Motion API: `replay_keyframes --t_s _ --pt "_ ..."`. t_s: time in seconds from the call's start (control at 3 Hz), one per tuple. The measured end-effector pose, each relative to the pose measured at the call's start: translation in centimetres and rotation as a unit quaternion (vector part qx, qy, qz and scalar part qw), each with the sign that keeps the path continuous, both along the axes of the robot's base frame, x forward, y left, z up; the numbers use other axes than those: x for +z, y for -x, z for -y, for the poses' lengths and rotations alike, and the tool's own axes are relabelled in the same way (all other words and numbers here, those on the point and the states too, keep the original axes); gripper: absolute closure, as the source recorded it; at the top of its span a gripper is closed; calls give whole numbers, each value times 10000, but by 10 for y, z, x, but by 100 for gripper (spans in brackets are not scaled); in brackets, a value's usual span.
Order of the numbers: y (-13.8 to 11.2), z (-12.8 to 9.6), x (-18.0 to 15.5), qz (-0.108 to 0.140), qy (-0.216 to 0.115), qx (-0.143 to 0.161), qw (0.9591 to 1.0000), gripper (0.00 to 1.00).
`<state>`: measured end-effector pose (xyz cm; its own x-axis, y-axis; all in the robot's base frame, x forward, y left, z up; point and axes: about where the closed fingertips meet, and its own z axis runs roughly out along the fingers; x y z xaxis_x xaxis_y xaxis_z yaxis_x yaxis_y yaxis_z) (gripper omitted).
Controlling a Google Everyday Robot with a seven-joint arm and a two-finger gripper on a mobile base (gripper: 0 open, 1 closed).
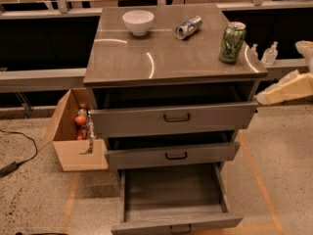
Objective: Place green can into bottom drawer
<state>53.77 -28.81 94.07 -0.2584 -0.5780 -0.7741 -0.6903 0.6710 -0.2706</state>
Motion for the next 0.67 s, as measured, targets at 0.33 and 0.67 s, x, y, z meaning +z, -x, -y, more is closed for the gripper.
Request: replay_keyframes --t_s 0.33,0.67 --pt "-66 29 -5 477 -548 -432 9964 0" --pt "-77 35 -7 540 -610 -498 9954 0"
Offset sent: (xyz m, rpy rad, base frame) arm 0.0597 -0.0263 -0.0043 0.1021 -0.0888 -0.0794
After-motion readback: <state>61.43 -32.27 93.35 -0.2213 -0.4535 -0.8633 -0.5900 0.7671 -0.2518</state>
